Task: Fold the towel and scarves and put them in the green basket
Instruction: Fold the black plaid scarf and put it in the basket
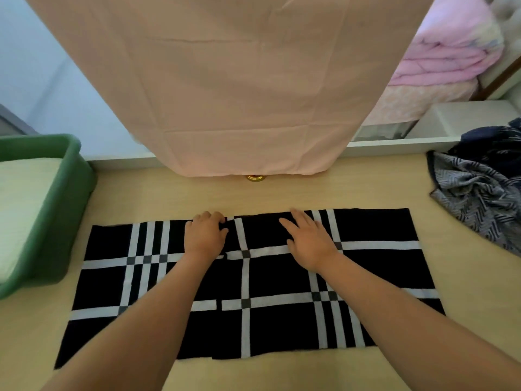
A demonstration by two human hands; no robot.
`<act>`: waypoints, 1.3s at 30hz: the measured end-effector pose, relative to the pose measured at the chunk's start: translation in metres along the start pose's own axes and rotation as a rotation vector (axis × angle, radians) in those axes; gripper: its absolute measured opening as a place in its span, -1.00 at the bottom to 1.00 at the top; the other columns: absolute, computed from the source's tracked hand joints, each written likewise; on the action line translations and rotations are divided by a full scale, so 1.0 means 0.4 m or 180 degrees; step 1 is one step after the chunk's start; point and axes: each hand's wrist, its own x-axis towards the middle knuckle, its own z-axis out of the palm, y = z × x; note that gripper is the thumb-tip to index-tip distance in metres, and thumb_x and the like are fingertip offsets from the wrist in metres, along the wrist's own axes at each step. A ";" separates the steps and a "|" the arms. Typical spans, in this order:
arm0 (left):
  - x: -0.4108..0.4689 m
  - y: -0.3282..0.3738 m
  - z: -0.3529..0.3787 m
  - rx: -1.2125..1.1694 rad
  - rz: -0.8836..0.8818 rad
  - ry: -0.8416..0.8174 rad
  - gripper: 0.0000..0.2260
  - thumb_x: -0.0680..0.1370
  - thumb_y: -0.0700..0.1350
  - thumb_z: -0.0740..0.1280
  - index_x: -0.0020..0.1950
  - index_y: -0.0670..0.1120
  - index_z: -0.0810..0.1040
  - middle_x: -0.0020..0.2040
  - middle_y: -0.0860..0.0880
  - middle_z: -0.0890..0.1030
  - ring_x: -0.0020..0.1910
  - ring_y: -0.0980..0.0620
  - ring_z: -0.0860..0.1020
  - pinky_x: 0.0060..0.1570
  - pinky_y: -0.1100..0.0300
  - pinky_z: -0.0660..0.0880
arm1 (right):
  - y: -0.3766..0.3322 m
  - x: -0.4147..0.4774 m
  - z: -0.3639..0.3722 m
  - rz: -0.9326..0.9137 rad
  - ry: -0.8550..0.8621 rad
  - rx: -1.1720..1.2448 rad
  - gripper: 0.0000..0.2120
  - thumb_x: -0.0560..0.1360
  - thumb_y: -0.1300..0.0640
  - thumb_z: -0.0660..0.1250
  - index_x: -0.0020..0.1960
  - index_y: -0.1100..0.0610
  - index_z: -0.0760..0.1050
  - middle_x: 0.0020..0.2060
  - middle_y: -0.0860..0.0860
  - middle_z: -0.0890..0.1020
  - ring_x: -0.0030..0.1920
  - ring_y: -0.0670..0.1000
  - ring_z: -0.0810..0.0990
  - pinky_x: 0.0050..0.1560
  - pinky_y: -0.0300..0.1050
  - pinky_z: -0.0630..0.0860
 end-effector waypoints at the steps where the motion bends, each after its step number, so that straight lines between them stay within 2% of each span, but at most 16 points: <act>1: 0.009 -0.004 0.001 -0.0070 -0.0015 -0.0016 -0.74 0.59 0.05 0.30 0.25 0.01 0.49 0.10 -0.03 0.60 0.12 -0.08 0.51 0.13 0.02 0.36 | 0.001 0.004 0.005 0.0062 -0.0013 -0.0014 -0.45 0.66 0.02 0.10 0.61 -0.04 0.03 0.61 0.05 -0.06 0.60 0.08 -0.11 0.56 0.16 0.01; 4: 0.029 -0.016 0.006 -0.0218 0.0110 0.0132 -0.83 0.61 0.02 0.28 0.13 -0.01 0.54 0.00 -0.01 0.62 0.02 -0.07 0.53 0.06 0.04 0.35 | 0.009 0.009 0.018 0.0172 -0.0019 -0.0083 -0.44 0.67 -0.02 0.06 0.62 -0.04 -0.04 0.61 0.05 -0.11 0.60 0.06 -0.17 0.55 0.21 -0.03; 7: 0.040 -0.014 0.001 -0.0128 0.0191 0.0782 -0.88 0.59 -0.04 0.32 0.04 -0.06 0.57 -0.05 -0.06 0.59 -0.07 -0.12 0.51 -0.05 0.00 0.36 | 0.012 0.017 0.026 0.0238 -0.0002 -0.0115 -0.45 0.68 -0.05 -0.01 0.62 -0.07 -0.10 0.61 0.04 -0.17 0.59 0.05 -0.23 0.55 0.24 -0.07; 10: 0.039 0.001 0.006 0.0176 0.0216 0.1022 -0.73 0.48 -0.17 0.43 0.16 -0.09 0.55 0.11 -0.12 0.54 0.01 -0.17 0.49 -0.04 -0.03 0.40 | 0.011 0.023 0.028 0.0321 0.0026 -0.0141 -0.45 0.69 -0.07 -0.04 0.62 -0.06 -0.13 0.60 0.07 -0.21 0.59 0.08 -0.26 0.56 0.22 -0.13; 12: 0.024 0.031 0.016 0.0168 0.0649 0.1080 -0.61 0.44 -0.23 0.44 0.25 -0.09 0.50 0.23 -0.13 0.50 0.12 -0.17 0.49 0.05 -0.05 0.44 | 0.007 0.019 0.034 0.0411 0.0145 -0.0103 -0.44 0.68 -0.10 -0.05 0.63 -0.03 -0.10 0.60 0.10 -0.20 0.58 0.11 -0.27 0.55 0.23 -0.14; 14: -0.004 0.073 0.040 0.0012 0.1218 0.0814 -0.64 0.55 -0.13 0.32 0.35 -0.06 0.45 0.36 -0.10 0.44 0.30 -0.14 0.43 0.22 -0.05 0.41 | 0.002 0.006 0.044 0.0513 0.0447 -0.0182 -0.44 0.66 -0.13 -0.08 0.62 0.00 0.01 0.61 0.13 -0.09 0.60 0.14 -0.17 0.54 0.29 -0.09; 16: -0.031 0.098 0.078 0.0113 0.1459 0.0300 -0.56 0.64 0.06 0.11 0.51 -0.02 0.30 0.52 -0.06 0.30 0.49 -0.10 0.27 0.40 -0.03 0.28 | 0.010 -0.017 0.049 0.0749 0.0683 -0.0322 -0.43 0.65 -0.16 -0.09 0.61 0.00 0.06 0.60 0.13 0.01 0.60 0.16 -0.06 0.49 0.35 -0.04; 18: -0.049 0.094 0.115 0.0408 0.1384 -0.0089 -0.45 0.64 0.18 -0.05 0.61 0.02 0.06 0.61 -0.05 0.04 0.59 -0.10 -0.01 0.53 -0.07 0.05 | 0.049 -0.048 0.053 0.1100 0.0690 -0.0335 -0.42 0.65 -0.19 -0.09 0.61 -0.03 -0.04 0.61 0.11 -0.04 0.60 0.15 -0.10 0.47 0.38 -0.10; 20: -0.058 0.096 0.132 0.0554 0.1155 -0.0206 -0.41 0.62 0.20 -0.09 0.62 0.02 -0.04 0.62 -0.05 -0.09 0.59 -0.10 -0.17 0.53 -0.15 -0.15 | 0.117 -0.085 0.052 0.1550 0.0581 -0.0257 -0.38 0.63 -0.24 -0.13 0.62 -0.04 -0.15 0.61 0.10 -0.12 0.59 0.14 -0.17 0.47 0.40 -0.13; 22: -0.061 0.134 0.122 0.0665 0.0925 -0.0086 -0.39 0.59 0.16 -0.07 0.60 -0.07 0.08 0.61 -0.11 0.00 0.59 -0.15 -0.11 0.51 -0.21 -0.19 | 0.191 -0.120 0.044 0.1944 0.0409 -0.0095 -0.34 0.62 -0.27 -0.16 0.62 -0.03 -0.21 0.60 0.10 -0.18 0.59 0.12 -0.23 0.49 0.40 -0.11; 24: -0.063 0.204 0.111 0.0592 0.0911 0.0192 -0.41 0.58 0.12 -0.04 0.55 -0.13 0.23 0.58 -0.15 0.14 0.58 -0.17 0.02 0.52 -0.22 -0.10 | 0.245 -0.153 0.036 0.2084 0.0401 -0.0016 -0.34 0.62 -0.27 -0.15 0.62 -0.03 -0.18 0.60 0.10 -0.17 0.59 0.11 -0.24 0.50 0.37 -0.11; 26: -0.068 0.288 0.122 0.0353 0.1231 0.0308 -0.44 0.61 0.09 -0.05 0.56 -0.12 0.22 0.58 -0.13 0.15 0.58 -0.13 0.05 0.53 -0.17 -0.03 | 0.273 -0.182 0.030 0.2113 0.0671 -0.0114 -0.36 0.62 -0.24 -0.10 0.62 -0.02 -0.11 0.61 0.13 -0.09 0.59 0.14 -0.18 0.51 0.35 -0.10; 28: -0.080 0.384 0.146 0.0134 0.1605 0.0168 -0.47 0.64 0.08 -0.06 0.59 -0.08 0.12 0.61 -0.09 0.07 0.59 -0.08 -0.02 0.55 -0.10 -0.03 | 0.291 -0.208 0.030 0.2083 0.0822 -0.0178 -0.37 0.63 -0.21 -0.08 0.62 -0.01 -0.06 0.60 0.14 -0.03 0.60 0.15 -0.11 0.52 0.32 -0.06; 31: -0.106 0.499 0.201 0.0208 0.1891 -0.0153 -0.44 0.64 0.17 -0.05 0.62 0.02 0.01 0.62 -0.04 -0.05 0.59 -0.07 -0.09 0.53 -0.15 -0.02 | 0.350 -0.245 0.049 0.1898 0.0619 -0.0089 -0.37 0.64 -0.21 -0.07 0.63 -0.02 -0.14 0.61 0.12 -0.12 0.60 0.12 -0.18 0.55 0.23 -0.15; 35: -0.122 0.550 0.260 0.0579 0.1701 -0.0181 -0.38 0.60 0.31 -0.08 0.61 0.13 -0.10 0.61 -0.06 -0.18 0.58 -0.15 -0.22 0.48 -0.31 -0.15 | 0.481 -0.304 0.051 0.1508 0.0428 -0.0216 -0.34 0.58 -0.27 -0.25 0.61 -0.07 -0.28 0.58 0.02 -0.31 0.56 -0.01 -0.37 0.56 0.12 -0.27; 39: -0.135 0.625 0.251 0.0663 0.1567 0.0036 -0.35 0.58 0.24 0.01 0.60 -0.02 0.02 0.62 -0.14 -0.07 0.58 -0.18 -0.15 0.47 -0.33 -0.14 | 0.578 -0.335 0.024 0.1103 0.0258 -0.0466 -0.31 0.52 -0.32 -0.33 0.58 -0.11 -0.35 0.56 0.01 -0.38 0.52 -0.04 -0.45 0.54 0.07 -0.35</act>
